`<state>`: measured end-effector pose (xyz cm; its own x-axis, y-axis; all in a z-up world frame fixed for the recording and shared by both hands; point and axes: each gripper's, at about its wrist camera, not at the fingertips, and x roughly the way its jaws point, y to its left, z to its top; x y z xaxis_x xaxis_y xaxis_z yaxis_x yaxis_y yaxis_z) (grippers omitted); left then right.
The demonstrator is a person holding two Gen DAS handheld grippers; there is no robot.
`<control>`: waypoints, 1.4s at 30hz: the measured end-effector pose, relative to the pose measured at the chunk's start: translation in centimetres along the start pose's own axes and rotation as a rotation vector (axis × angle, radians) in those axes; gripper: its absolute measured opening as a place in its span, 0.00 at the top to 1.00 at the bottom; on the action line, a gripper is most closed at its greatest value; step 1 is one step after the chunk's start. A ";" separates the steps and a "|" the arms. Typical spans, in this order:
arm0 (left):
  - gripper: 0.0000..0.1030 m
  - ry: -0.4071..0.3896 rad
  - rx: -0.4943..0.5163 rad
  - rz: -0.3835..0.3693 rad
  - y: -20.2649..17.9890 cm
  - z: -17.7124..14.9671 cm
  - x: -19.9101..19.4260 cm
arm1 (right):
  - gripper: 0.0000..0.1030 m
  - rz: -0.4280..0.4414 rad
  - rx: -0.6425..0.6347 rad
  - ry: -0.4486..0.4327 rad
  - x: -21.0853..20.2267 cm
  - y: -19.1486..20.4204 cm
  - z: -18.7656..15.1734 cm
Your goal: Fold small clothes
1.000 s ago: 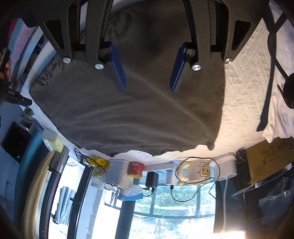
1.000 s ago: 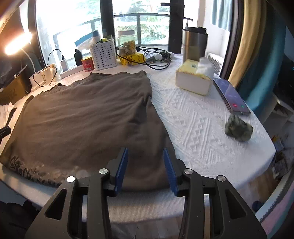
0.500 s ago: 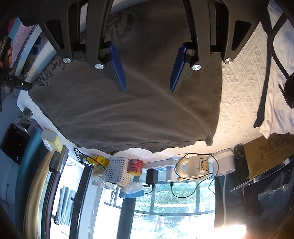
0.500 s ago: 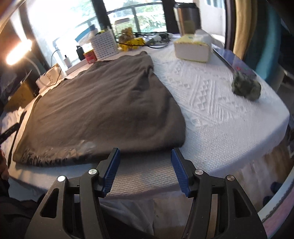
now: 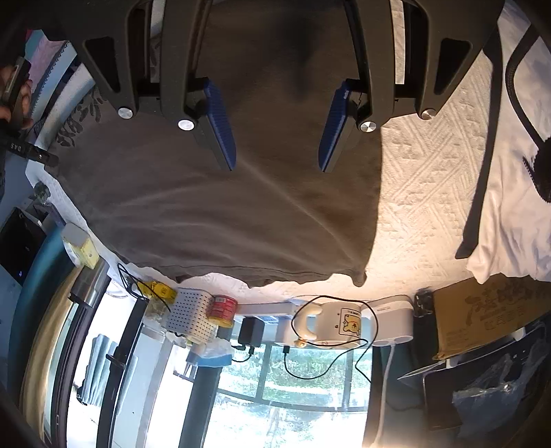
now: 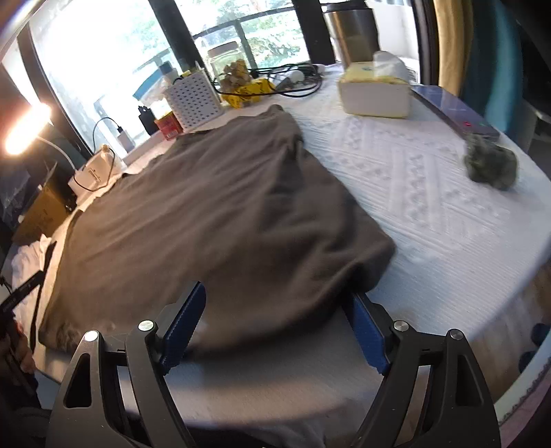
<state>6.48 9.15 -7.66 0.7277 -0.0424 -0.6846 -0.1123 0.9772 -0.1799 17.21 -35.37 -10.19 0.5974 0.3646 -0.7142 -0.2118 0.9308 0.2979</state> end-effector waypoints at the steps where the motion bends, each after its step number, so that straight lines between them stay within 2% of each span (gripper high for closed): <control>1: 0.52 -0.003 -0.001 0.000 0.2 0.0 0.0 | 0.19 0.003 -0.005 -0.004 0.4 0.3 0.3; 9: 0.52 0.010 -0.045 0.009 2.4 0.1 0.7 | 0.19 0.007 -0.024 -0.010 2.9 2.0 2.1; 13: 0.52 0.003 -0.059 -0.024 2.9 0.5 0.9 | 0.19 -0.009 -0.033 -0.024 3.9 2.6 2.9; 19: 0.52 0.002 -0.061 -0.023 3.6 1.6 1.6 | 0.19 -0.029 -0.057 -0.022 5.6 3.6 4.4; 25: 0.52 0.013 -0.075 -0.009 4.6 2.6 2.3 | 0.24 -0.061 -0.078 -0.014 7.4 4.2 6.2; 32: 0.52 0.020 -0.085 0.005 5.1 3.7 3.1 | 0.26 -0.060 -0.127 -0.010 8.9 5.4 7.2; 36: 0.52 0.030 -0.077 0.007 5.1 4.2 3.6 | 0.45 -0.095 -0.183 -0.012 9.6 6.2 7.5; 37: 0.52 0.032 -0.075 0.007 5.1 4.3 3.7 | 0.55 -0.102 -0.192 -0.013 9.7 6.3 7.6; 39: 0.52 0.033 -0.074 0.007 5.1 4.5 3.9 | 0.67 -0.110 -0.205 -0.010 9.9 6.4 7.7; 42: 0.52 0.028 -0.072 0.007 5.2 4.8 3.9 | 0.78 -0.108 -0.225 -0.006 10.0 7.0 7.9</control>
<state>12.00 15.07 -7.83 0.7075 -0.0427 -0.7055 -0.1663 0.9601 -0.2249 27.81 -25.44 -10.27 0.6304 0.2631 -0.7303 -0.3130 0.9471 0.0710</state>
